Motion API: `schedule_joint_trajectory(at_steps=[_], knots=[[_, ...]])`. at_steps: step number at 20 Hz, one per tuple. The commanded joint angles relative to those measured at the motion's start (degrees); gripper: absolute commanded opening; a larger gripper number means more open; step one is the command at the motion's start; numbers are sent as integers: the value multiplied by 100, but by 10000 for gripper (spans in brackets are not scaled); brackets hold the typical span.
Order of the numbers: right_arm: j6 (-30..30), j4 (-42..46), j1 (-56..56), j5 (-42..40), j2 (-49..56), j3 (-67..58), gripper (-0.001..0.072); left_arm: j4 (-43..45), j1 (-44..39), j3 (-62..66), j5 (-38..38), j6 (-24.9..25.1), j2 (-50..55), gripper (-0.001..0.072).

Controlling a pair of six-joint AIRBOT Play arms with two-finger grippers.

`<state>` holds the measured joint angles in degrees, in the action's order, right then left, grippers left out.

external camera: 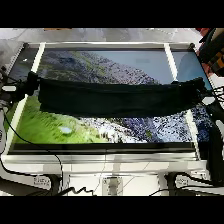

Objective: Fold the clothes and pants, and hang the long-sleeved shirts on hangers.

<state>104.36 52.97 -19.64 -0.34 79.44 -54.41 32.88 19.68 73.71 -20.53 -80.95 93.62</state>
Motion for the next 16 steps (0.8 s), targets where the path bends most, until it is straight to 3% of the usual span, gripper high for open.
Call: schedule_joint_trajectory(at_steps=[1, 4, 6, 11, 13, 16], knots=[[-59, 122, 35, 85, 227, -101, 692, 7, 24, 4, -31, 179, -17, 687], [-557, 754, -26, 719, 168, -210, 689, 13, 269, 4, -299, 577, -350, 699], [-1032, 905, -98, 1482, 146, -404, 689, 468, 625, 4, -931, 636, -616, 696], [-1259, 1019, -131, 2463, 142, -616, 689, 2389, 1606, -162, -3635, -450, -684, 691], [-1259, 1019, -133, 2612, 144, -614, 689, 2385, 1652, -588, -3672, -409, -684, 692], [-1259, 1019, -133, 2699, 144, -612, 689, 1893, 1353, -1300, -2879, -350, -682, 692]])
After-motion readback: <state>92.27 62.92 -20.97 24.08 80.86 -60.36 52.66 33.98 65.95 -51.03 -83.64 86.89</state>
